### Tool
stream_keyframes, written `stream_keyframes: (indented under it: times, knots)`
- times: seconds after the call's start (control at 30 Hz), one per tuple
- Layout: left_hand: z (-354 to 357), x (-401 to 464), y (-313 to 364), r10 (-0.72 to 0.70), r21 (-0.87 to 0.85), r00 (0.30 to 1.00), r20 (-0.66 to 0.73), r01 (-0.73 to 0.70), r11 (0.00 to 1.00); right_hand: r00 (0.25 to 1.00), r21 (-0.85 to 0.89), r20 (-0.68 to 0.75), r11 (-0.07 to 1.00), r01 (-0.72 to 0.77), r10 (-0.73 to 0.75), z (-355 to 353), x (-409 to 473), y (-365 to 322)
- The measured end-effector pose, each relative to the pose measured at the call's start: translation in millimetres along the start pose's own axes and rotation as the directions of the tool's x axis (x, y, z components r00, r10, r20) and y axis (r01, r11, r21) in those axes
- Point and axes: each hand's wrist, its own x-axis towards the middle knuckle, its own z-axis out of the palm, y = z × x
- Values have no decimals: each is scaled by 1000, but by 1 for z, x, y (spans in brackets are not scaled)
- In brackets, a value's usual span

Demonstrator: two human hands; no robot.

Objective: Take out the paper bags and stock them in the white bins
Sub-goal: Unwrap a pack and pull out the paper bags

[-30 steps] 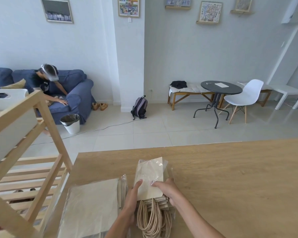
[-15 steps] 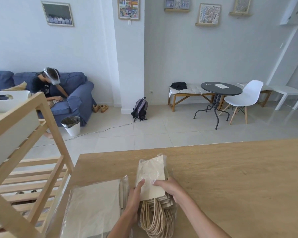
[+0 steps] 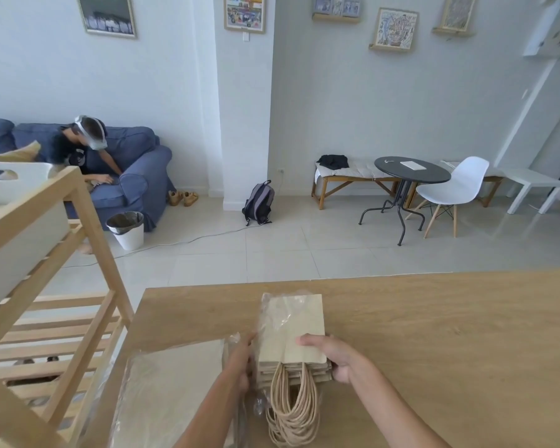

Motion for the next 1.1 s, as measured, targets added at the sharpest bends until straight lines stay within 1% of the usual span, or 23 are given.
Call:
stream_keyframes:
  times: [0.07,0.13,0.2,0.23,0.27,0.3,0.33,0.37,0.4,0.43,0.47,0.5,0.57,0.6,0.63,0.67,0.7,0.77,0.83,0.93,0.97,1.03,1.1]
  knots:
    - [5,-6,2,1,-30,1000,4,-1,1000,1000,42,19,999,-6,5,-8,-8,6]
    - [9,-10,3,53,-49,999,12,-52,997,999,72,35,997,-3,1,-14,-18,14]
    - [9,-14,2,71,-55,997,43,-69,996,998,87,55,996,-1,-4,-18,-31,20]
    - [10,-17,2,77,-25,995,69,-75,997,998,98,60,995,2,-8,-20,-37,24]
    - [10,-18,0,113,52,991,68,-117,992,998,113,63,994,5,-12,-22,-42,28]
    - [10,-19,-4,187,169,982,32,-190,967,998,131,66,991,9,-18,-25,-47,32]
    - [8,-20,-8,297,304,954,-31,-274,913,997,152,69,988,12,-23,-26,-52,35]
    - [5,-23,-13,428,418,900,-77,-361,833,997,173,74,985,15,-28,-27,-56,39]
    - [3,-31,-18,563,488,824,-72,-463,740,996,192,79,981,16,-32,-26,-58,44]
    - [-1,-39,-23,686,549,727,-26,-563,618,996,207,83,978,16,-34,-26,-61,48]
    - [-6,-44,-29,780,616,623,54,-636,465,995,215,90,977,16,-36,-24,-65,51]
    - [-13,-46,-35,831,676,532,163,-674,299,994,222,99,975,16,-39,-23,-69,55]
    - [-25,-55,-46,815,716,405,414,-698,-17,991,232,126,972,22,-53,-23,-75,62]
    - [-28,-62,-50,772,692,347,532,-704,-160,988,226,139,974,26,-59,-23,-80,64]
    - [-29,-69,-52,719,647,292,631,-709,-280,986,216,153,976,31,-65,-23,-85,66]
    - [-28,-77,-53,673,603,249,696,-712,-360,983,207,169,978,37,-73,-23,-90,67]
    - [-25,-84,-53,650,573,218,728,-714,-403,978,199,191,979,43,-82,-23,-95,68]
    - [-18,-98,-53,640,544,193,744,-730,-413,972,152,218,987,58,-91,-23,-106,67]
    - [-9,-113,-53,629,518,194,753,-764,-385,971,106,194,987,119,-138,-25,-118,68]
    - [-2,-130,-58,645,503,203,737,-801,-323,956,154,117,956,249,-268,-38,-128,74]
    - [-1,-134,-61,646,506,207,735,-802,-318,946,155,128,948,277,-297,-43,-135,75]
    - [0,-140,-67,646,505,213,733,-807,-307,916,73,228,944,322,-330,-55,-151,78]
    - [-1,-147,-75,678,511,233,697,-825,-242,883,-76,329,923,377,-334,-70,-161,86]
